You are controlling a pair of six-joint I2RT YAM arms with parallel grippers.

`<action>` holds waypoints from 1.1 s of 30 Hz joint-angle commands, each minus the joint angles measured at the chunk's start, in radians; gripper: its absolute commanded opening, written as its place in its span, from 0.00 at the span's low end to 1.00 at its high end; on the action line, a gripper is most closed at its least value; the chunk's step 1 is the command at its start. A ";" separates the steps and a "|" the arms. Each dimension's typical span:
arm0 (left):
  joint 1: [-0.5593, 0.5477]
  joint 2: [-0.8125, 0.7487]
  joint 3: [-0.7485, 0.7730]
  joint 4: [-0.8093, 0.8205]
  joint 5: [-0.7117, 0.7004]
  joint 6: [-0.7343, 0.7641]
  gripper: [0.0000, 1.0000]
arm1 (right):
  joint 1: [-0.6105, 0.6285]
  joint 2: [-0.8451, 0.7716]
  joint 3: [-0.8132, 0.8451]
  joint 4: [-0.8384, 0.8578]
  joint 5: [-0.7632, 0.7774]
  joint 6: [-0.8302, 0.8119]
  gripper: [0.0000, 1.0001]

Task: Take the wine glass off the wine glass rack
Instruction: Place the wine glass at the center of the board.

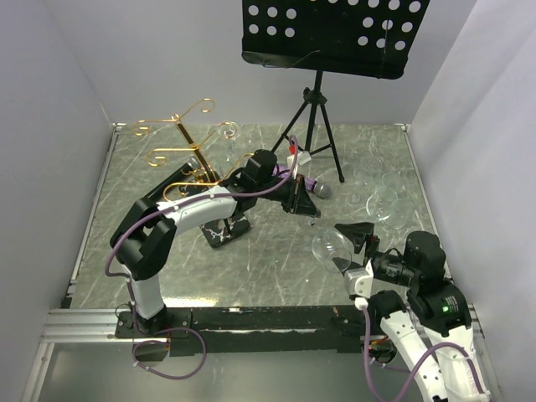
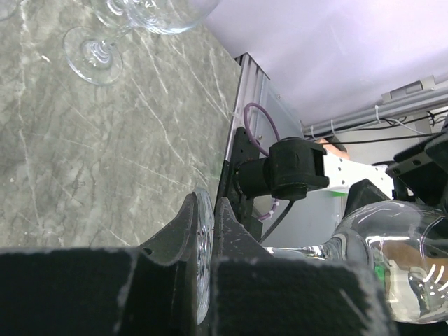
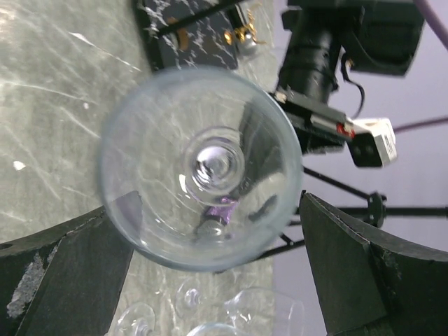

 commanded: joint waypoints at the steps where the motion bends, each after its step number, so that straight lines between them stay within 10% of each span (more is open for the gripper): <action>1: 0.018 0.021 0.019 0.052 0.007 -0.025 0.01 | 0.009 0.009 0.065 -0.056 -0.090 -0.133 1.00; 33: 0.012 0.043 0.025 0.050 -0.012 -0.039 0.01 | 0.064 0.145 0.100 -0.177 -0.128 -0.437 0.96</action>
